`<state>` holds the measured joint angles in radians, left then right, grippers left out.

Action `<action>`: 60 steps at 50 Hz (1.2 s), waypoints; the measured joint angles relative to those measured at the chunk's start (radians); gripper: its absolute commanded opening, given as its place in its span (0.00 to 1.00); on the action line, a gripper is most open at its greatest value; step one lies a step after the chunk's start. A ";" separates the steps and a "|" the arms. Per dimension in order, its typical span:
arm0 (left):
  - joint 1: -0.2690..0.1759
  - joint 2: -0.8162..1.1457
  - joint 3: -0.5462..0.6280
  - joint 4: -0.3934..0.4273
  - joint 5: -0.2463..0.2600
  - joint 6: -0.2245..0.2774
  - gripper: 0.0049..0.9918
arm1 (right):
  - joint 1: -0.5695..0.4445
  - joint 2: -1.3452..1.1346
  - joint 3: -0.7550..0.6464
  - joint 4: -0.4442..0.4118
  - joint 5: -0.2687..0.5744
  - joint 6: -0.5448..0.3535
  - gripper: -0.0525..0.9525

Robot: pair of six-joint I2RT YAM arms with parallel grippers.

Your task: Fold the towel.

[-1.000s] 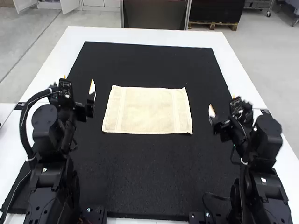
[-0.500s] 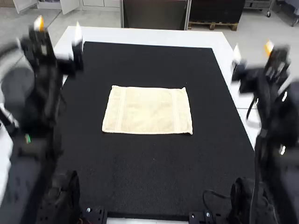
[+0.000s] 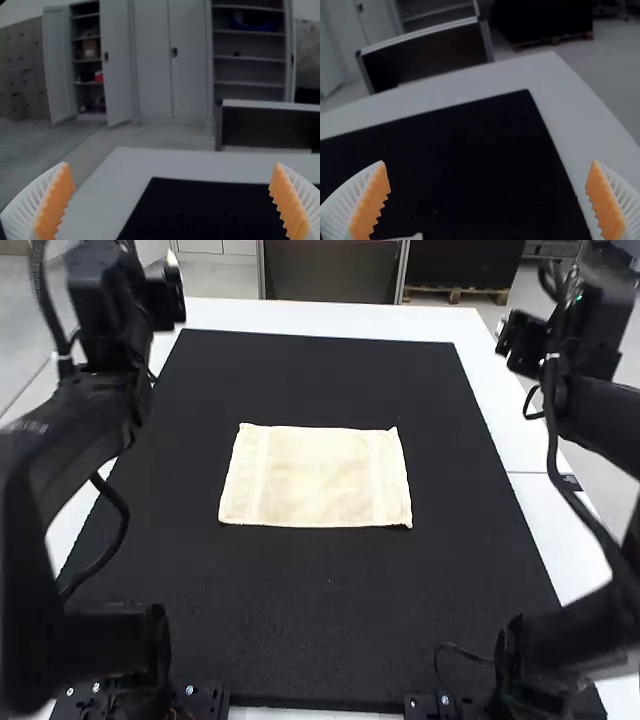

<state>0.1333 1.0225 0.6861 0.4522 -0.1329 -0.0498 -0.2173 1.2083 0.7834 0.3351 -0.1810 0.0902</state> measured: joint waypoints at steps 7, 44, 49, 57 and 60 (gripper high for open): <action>-0.001 0.129 0.000 -0.013 0.002 0.000 0.92 | 0.026 0.103 0.003 0.039 0.029 -0.001 0.95; -0.072 0.563 0.003 -0.075 0.233 -0.007 0.97 | 0.351 0.451 0.033 0.115 0.085 -0.038 0.95; -0.072 0.608 0.029 -0.092 0.264 -0.007 0.97 | 0.357 0.487 0.036 0.116 0.072 -0.046 0.95; -0.072 0.676 0.081 -0.097 0.291 0.010 0.97 | 0.360 0.544 0.041 0.117 0.048 -0.052 0.95; -0.072 0.702 0.093 -0.096 0.294 0.022 0.97 | 0.360 0.572 0.052 0.119 0.038 -0.054 0.95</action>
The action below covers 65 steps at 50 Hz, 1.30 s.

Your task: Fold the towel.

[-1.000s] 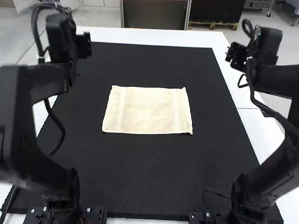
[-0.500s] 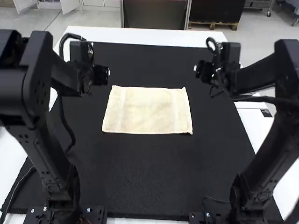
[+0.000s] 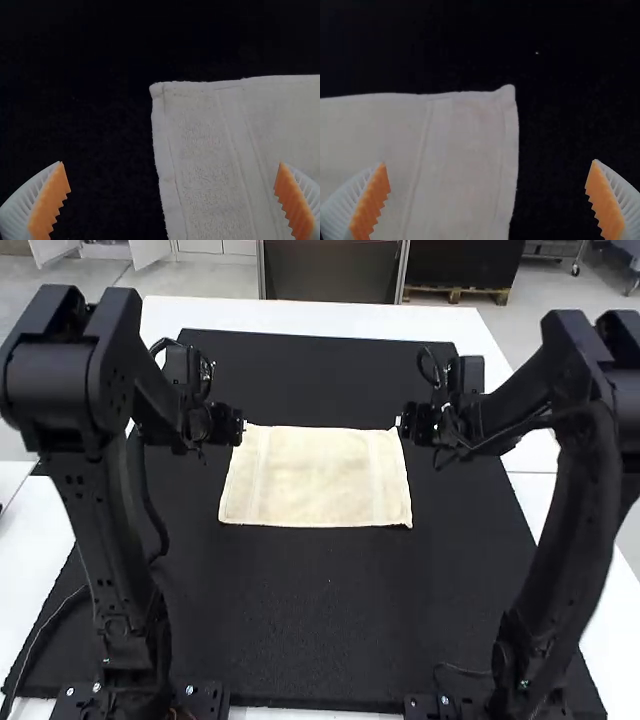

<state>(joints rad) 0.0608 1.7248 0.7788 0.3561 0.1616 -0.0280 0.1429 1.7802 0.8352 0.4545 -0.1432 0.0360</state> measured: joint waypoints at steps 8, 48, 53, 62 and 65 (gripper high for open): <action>0.000 0.069 0.008 0.027 0.004 0.032 0.97 | 0.000 0.074 0.027 0.024 -0.014 -0.014 0.95; 0.000 0.283 0.115 0.126 0.023 0.118 0.96 | 0.019 0.358 0.195 0.086 -0.018 -0.041 0.95; 0.000 0.305 0.139 0.127 0.023 0.118 0.96 | 0.019 0.378 0.213 0.087 -0.018 -0.042 0.95; 0.000 0.329 0.180 0.128 0.023 0.118 0.96 | 0.019 0.406 0.243 0.088 -0.018 -0.045 0.95; 0.000 0.339 0.195 0.127 0.023 0.118 0.96 | 0.019 0.415 0.255 0.089 -0.017 -0.047 0.95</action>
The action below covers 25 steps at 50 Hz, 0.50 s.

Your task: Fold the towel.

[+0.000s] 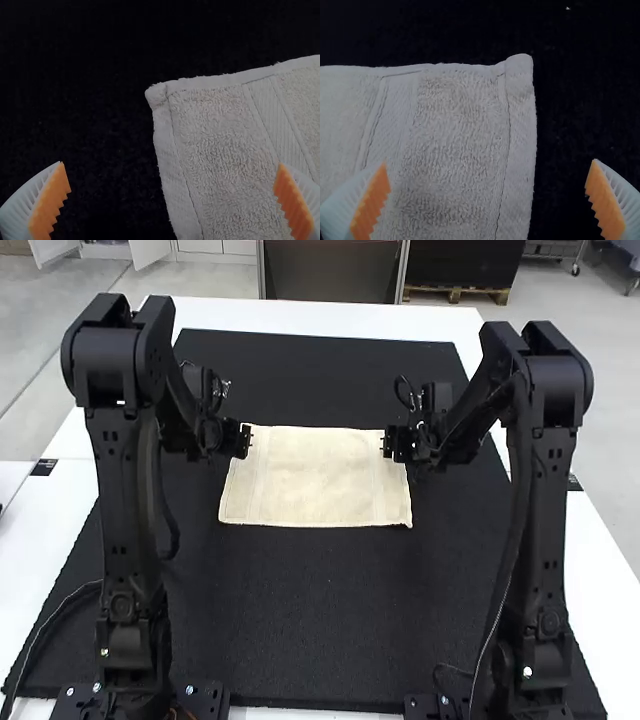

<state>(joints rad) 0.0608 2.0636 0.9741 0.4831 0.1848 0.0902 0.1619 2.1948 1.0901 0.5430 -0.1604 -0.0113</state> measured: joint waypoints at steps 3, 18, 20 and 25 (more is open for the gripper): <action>0.000 0.012 0.013 0.000 0.000 0.000 0.95 | 0.000 0.009 0.013 0.000 0.000 -0.001 0.95; 0.000 0.082 0.041 0.001 0.000 0.000 0.91 | 0.000 0.037 0.050 -0.002 0.008 -0.018 0.90; 0.000 0.091 0.043 0.004 0.003 0.000 0.91 | 0.000 0.037 0.051 -0.005 0.011 -0.024 0.84; 0.001 0.097 0.050 0.009 0.014 0.000 0.77 | 0.000 0.037 0.059 -0.025 0.024 -0.035 0.57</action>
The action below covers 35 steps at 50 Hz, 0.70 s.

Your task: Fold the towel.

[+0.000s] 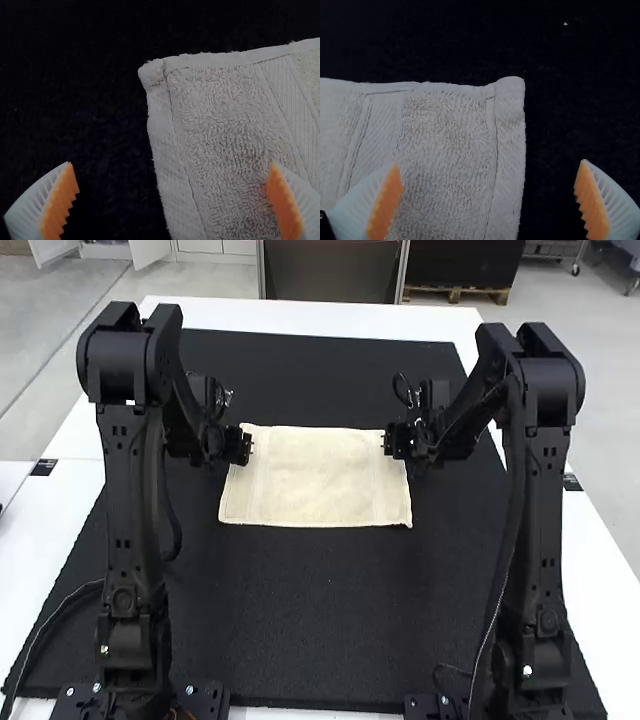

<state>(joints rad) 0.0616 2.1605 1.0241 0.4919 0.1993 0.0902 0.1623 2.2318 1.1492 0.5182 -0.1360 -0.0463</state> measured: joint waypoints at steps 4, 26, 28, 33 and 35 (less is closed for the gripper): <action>0.000 0.008 0.004 0.006 0.016 -0.001 0.66 | 0.000 0.007 0.008 -0.007 0.002 -0.011 0.14; 0.030 0.042 0.019 0.046 0.105 -0.016 0.02 | -0.008 0.025 0.033 -0.024 -0.050 -0.008 0.03; 0.031 0.042 0.019 0.049 0.108 -0.016 0.02 | -0.011 0.025 0.033 -0.023 -0.060 -0.004 0.03; 0.032 0.042 0.019 0.050 0.115 -0.016 0.02 | -0.016 0.025 0.033 -0.023 -0.074 0.003 0.03; 0.033 0.042 0.019 0.050 0.117 -0.016 0.02 | -0.019 0.025 0.033 -0.023 -0.079 0.007 0.03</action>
<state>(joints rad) 0.0944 2.2028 1.0431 0.5415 0.3161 0.0738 0.1436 2.2566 1.1824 0.4957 -0.2153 -0.0395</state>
